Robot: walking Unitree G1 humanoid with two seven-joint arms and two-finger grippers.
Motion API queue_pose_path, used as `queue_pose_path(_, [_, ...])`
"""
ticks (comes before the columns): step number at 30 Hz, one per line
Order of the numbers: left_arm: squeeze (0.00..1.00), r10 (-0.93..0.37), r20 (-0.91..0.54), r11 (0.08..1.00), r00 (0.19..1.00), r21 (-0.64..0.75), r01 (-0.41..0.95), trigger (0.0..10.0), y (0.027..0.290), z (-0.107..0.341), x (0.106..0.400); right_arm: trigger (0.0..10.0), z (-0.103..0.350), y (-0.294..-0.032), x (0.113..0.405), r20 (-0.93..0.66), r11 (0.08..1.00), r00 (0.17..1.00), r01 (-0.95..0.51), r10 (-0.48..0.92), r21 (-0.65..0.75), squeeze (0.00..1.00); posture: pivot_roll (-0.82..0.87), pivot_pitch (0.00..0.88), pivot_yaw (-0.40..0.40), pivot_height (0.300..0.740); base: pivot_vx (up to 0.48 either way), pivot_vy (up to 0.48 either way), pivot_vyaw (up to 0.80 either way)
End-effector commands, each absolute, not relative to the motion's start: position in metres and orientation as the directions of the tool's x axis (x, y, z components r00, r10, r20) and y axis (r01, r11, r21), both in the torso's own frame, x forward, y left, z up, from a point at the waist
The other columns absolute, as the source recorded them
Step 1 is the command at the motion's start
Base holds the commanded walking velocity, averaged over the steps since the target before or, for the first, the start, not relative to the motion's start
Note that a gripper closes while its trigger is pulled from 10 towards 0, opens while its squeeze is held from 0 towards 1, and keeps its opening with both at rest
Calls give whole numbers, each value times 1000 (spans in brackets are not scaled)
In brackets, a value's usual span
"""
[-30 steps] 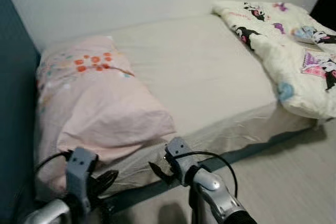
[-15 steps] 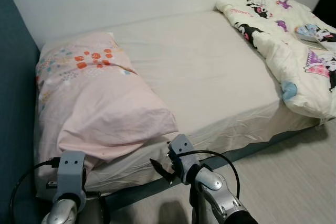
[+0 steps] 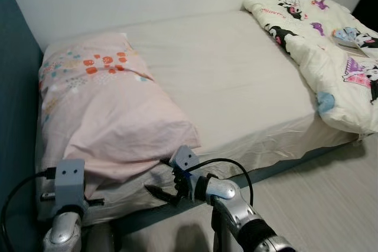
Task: Clean up the room
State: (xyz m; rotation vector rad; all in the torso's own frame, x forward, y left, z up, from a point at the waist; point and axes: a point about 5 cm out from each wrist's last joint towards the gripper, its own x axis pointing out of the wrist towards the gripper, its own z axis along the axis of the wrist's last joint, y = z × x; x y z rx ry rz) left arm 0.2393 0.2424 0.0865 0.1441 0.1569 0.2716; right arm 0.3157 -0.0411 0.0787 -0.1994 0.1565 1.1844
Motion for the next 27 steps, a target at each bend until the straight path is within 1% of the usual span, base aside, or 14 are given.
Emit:
queue_pose_path(1, [0,281,-114,947,953,190,-257,10000,251,92,232,10000,77,-46,320,-270,364,365,-930,891,-56,0,114,296,-110,536,0,0,0])
queue_pose_path(3, [0,293,-82,938,953,220,-269,10000,260,100,227,10000,84,-52,332,-328,384,391,-919,860,-89,0,123,303,-113,536,0,0,0])
queue_pose_path(4, [0,293,-82,938,953,220,-269,10000,260,100,227,10000,84,-52,332,-328,384,391,-919,860,-89,0,123,303,-113,536,0,0,0])
queue_pose_path(6, [0,288,-52,933,956,242,-267,10000,265,111,221,10000,91,-58,342,-373,402,419,-907,828,-126,0,174,330,-133,536,0,0,0])
queue_pose_path(10, [0,279,-33,932,960,250,-262,10000,266,118,217,10000,97,-61,349,-393,421,447,-893,803,-156,0,195,342,-137,536,0,0,0])
queue_pose_path(11, [0,266,-14,931,964,262,-253,10000,266,125,213,10000,105,-64,356,-423,416,469,-883,775,-217,0,211,350,-143,536,0,0,0])
queue_pose_path(15, [0,261,-9,932,965,264,-249,10000,265,127,210,10000,109,-65,359,-432,414,484,-875,761,-251,0,224,350,-146,536,0,0,0])
queue_pose_path(19, [0,249,1,930,969,278,-239,10000,261,132,201,10000,147,-63,384,-381,426,672,-716,635,-553,0,247,362,-153,536,0,0,0])
queue_pose_path(20, [0,249,1,930,969,278,-239,10000,261,132,201,10000,147,-63,384,-381,426,672,-716,635,-553,0,247,362,-153,536,0,0,0])
queue_pose_path(23, [0,246,0,929,969,285,-236,10000,260,133,199,10000,156,-64,389,-350,440,719,-663,601,-605,0,254,361,-156,536,0,0,0])
queue_pose_path(24, [0,246,-1,928,969,290,-235,10000,261,134,198,10000,163,-67,394,-323,459,759,-614,565,-642,0,259,365,-159,536,0,0,0])
queue_pose_path(25, [0,246,-1,928,969,290,-235,10000,261,134,198,10000,163,-67,394,-323,459,759,-614,565,-642,0,259,365,-159,536,0,0,0])
queue_pose_path(26, [0,249,-1,926,969,294,-237,10000,261,134,197,10000,172,-70,399,-284,488,801,-559,527,-670,0,260,364,-159,536,0,0,0])
queue_pose_path(27, [0,249,-1,926,969,294,-237,10000,261,134,197,10000,172,-70,399,-284,488,801,-559,527,-670,0,260,364,-159,536,0,0,0])
